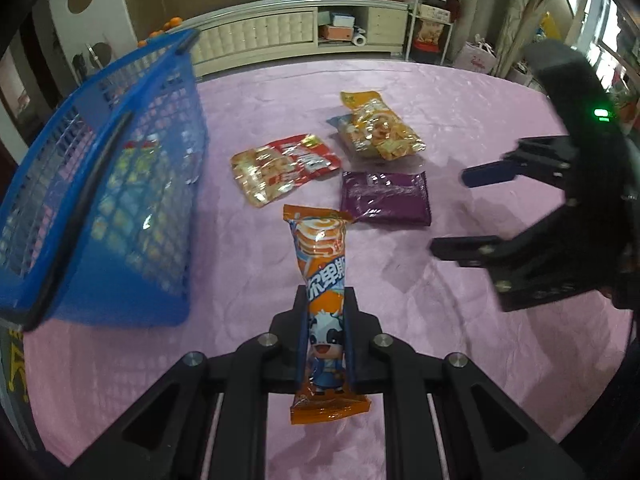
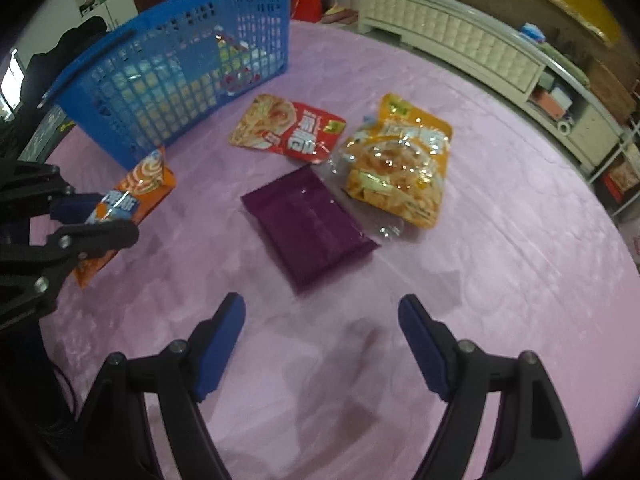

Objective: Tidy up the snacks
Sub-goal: 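Reach the right tool to the purple packet and grasp it while the left tool holds the stick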

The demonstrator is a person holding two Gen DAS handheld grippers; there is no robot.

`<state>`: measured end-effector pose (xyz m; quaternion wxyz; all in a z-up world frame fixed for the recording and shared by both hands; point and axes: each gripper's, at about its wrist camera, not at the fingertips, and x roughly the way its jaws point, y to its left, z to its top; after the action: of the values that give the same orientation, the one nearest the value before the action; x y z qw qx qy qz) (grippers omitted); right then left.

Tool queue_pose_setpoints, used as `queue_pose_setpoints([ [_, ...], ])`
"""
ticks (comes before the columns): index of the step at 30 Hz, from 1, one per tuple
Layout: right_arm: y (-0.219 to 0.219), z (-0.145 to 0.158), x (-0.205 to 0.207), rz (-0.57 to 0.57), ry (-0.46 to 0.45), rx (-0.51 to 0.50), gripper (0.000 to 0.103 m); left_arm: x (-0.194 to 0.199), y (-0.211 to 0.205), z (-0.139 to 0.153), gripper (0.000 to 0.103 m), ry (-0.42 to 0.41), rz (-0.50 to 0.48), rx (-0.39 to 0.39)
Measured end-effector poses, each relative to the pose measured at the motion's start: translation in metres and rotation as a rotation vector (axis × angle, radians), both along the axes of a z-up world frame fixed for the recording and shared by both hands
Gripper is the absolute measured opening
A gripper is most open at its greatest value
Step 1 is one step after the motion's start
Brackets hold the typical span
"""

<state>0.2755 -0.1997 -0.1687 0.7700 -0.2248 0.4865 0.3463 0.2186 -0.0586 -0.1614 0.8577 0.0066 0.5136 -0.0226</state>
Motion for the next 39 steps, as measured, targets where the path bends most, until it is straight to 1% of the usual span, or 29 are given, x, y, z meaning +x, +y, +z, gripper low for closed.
queue_pose_setpoints([
  [4,0.003,-0.011,0.013,0.022,0.014,0.002,0.082,0.014,-0.001,-0.001,0.013,0.003,-0.029,0.005],
  [6,0.007,-0.011,0.015,0.038,-0.023,-0.012,0.082,0.022,-0.002,-0.005,0.013,0.011,-0.04,0.015],
  [10,0.013,-0.012,0.02,0.084,-0.042,-0.011,0.082,0.031,0.001,-0.01,0.013,0.018,-0.026,0.008],
  [14,0.02,-0.011,0.026,0.14,-0.068,-0.016,0.082,0.037,0.003,-0.018,0.013,0.036,-0.043,0.006],
  [16,0.023,-0.01,0.027,0.153,-0.074,-0.016,0.082,0.037,0.003,-0.02,0.013,0.034,-0.055,0.017],
  [18,0.027,-0.009,0.026,0.165,-0.095,-0.016,0.082,0.039,0.005,-0.022,0.014,0.04,-0.048,0.011],
  [21,0.033,-0.011,0.028,0.177,-0.06,-0.001,0.082,0.044,0.009,-0.027,0.013,0.049,-0.027,0.0],
  [24,0.035,-0.011,0.026,0.188,-0.048,0.01,0.082,0.044,0.014,-0.031,0.013,0.058,-0.015,-0.011],
  [26,0.035,-0.01,0.024,0.197,-0.042,0.01,0.078,0.044,0.016,-0.032,0.013,0.06,-0.01,-0.014],
  [27,0.035,-0.009,0.023,0.202,-0.041,0.009,0.073,0.044,0.018,-0.034,0.013,0.06,-0.008,-0.012],
  [28,0.034,-0.007,0.021,0.205,-0.041,0.009,0.063,0.044,0.02,-0.035,0.013,0.061,-0.007,-0.014],
  [30,0.03,-0.003,0.017,0.189,-0.039,0.001,0.054,0.042,0.021,-0.036,0.013,0.059,-0.007,-0.016],
  [36,0.027,-0.002,-0.012,0.103,-0.034,-0.037,0.053,0.03,0.019,-0.033,0.013,0.046,-0.025,-0.02],
  [39,0.014,0.004,-0.035,0.029,-0.043,-0.026,0.053,0.018,0.017,-0.027,0.013,0.029,-0.038,-0.022],
])
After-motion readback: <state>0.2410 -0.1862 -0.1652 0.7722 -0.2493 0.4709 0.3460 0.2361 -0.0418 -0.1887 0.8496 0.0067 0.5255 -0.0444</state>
